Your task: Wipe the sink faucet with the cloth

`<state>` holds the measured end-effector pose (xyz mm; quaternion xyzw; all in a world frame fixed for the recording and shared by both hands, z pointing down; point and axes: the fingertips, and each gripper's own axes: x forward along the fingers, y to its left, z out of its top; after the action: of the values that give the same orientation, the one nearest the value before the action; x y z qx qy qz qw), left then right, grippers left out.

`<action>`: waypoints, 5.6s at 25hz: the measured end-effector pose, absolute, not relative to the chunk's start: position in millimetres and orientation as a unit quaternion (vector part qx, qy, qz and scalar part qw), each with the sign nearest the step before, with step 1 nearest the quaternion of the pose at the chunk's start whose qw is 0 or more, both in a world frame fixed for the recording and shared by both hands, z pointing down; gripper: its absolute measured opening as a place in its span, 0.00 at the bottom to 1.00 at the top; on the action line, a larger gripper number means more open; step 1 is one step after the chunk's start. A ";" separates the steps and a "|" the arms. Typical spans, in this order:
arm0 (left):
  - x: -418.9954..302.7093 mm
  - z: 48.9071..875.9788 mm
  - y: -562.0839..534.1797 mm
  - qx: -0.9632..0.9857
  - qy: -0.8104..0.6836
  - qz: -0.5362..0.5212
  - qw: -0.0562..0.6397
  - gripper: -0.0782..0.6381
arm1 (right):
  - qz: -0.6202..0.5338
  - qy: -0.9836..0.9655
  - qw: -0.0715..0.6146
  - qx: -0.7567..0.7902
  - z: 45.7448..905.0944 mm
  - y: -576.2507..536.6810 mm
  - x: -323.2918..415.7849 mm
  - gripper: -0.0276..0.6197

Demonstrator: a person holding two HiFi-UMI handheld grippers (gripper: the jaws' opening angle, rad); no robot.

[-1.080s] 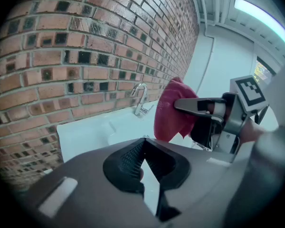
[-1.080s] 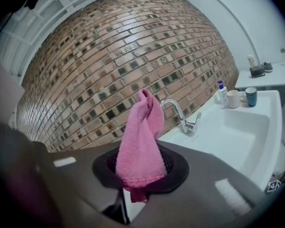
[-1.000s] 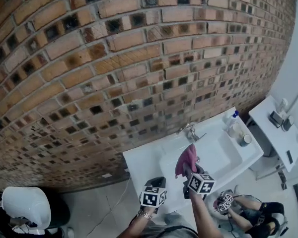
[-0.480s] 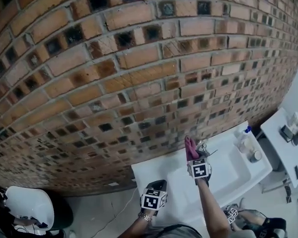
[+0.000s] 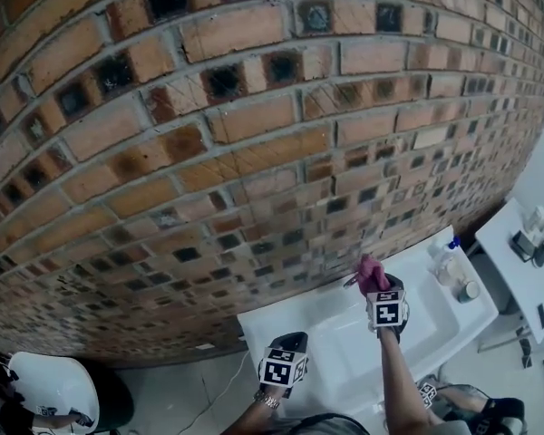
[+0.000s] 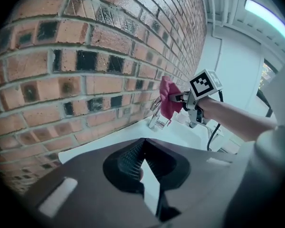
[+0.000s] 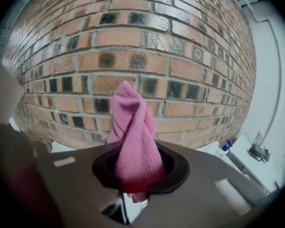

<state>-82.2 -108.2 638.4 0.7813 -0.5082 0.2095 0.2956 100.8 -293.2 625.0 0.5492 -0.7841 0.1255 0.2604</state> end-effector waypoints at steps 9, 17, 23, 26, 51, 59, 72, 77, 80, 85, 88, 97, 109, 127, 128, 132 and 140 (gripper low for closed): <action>-72.4 649.9 -115.5 0.786 -0.492 0.220 0.304 0.14 | 0.169 -0.734 0.332 0.568 699.3 -323.5 136.1 0.14; -79.2 653.3 -116.9 0.780 -0.497 0.226 0.306 0.14 | 0.273 -0.752 0.273 0.535 740.9 -339.4 93.3 0.14; -87.4 657.8 -118.7 0.773 -0.506 0.224 0.311 0.14 | 0.353 -0.719 0.095 0.591 729.7 -329.2 119.1 0.14; -88.6 660.9 -119.1 0.771 -0.507 0.223 0.314 0.14 | 0.325 -0.689 0.120 0.637 729.0 -316.3 151.3 0.14; -66.2 669.4 -120.4 0.781 -0.484 0.236 0.315 0.14 | -0.127 -0.852 0.286 0.420 631.7 -270.0 6.5 0.14; -87.2 669.5 -118.3 0.767 -0.506 0.229 0.322 0.14 | -0.115 -0.782 0.250 0.559 595.6 -319.5 60.7 0.14; -69.2 670.5 -117.9 0.776 -0.491 0.231 0.321 0.14 | 0.179 -0.749 0.272 0.577 712.4 -356.0 160.2 0.14; -59.0 672.2 -122.2 0.781 -0.481 0.238 0.319 0.14 | 0.225 -0.763 0.284 0.536 767.3 -328.7 143.3 0.14; -52.7 673.6 -120.2 0.783 -0.476 0.242 0.320 0.14 | 0.220 -0.772 0.301 0.516 781.0 -320.0 131.5 0.14; -47.9 677.8 -117.6 0.784 -0.469 0.249 0.323 0.14 | 0.274 -0.775 0.387 0.418 828.6 -263.4 122.9 0.14; -47.8 676.7 -117.6 0.784 -0.469 0.247 0.323 0.14 | 0.338 -0.725 0.288 0.526 820.1 -255.5 176.2 0.14; -43.3 678.5 -119.6 0.787 -0.464 0.251 0.320 0.14 | 0.375 -0.676 0.124 0.621 805.5 -299.4 224.5 0.14; -34.8 680.5 -118.0 0.792 -0.452 0.258 0.318 0.14 | 0.337 -0.784 0.119 0.508 757.6 -293.6 162.8 0.14; -54.6 678.1 -118.4 0.779 -0.478 0.248 0.322 0.14 | 0.362 -0.807 0.203 0.420 789.3 -283.0 88.2 0.14; -55.3 677.9 -118.6 0.778 -0.479 0.248 0.323 0.14 | 0.355 -0.806 0.209 0.424 789.1 -293.0 88.5 0.14; -46.9 670.7 -113.6 0.785 -0.474 0.247 0.314 0.14 | 0.356 -0.787 0.238 0.444 789.4 -308.5 106.9 0.14; -62.4 667.3 -107.9 0.774 -0.494 0.240 0.316 0.14 | 0.246 -0.774 0.228 0.538 733.9 -324.3 156.3 0.14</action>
<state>-62.4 -107.9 667.3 0.7736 -0.4938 0.2403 0.3161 156.3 -324.3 733.9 0.5375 -0.7736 0.2458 0.2284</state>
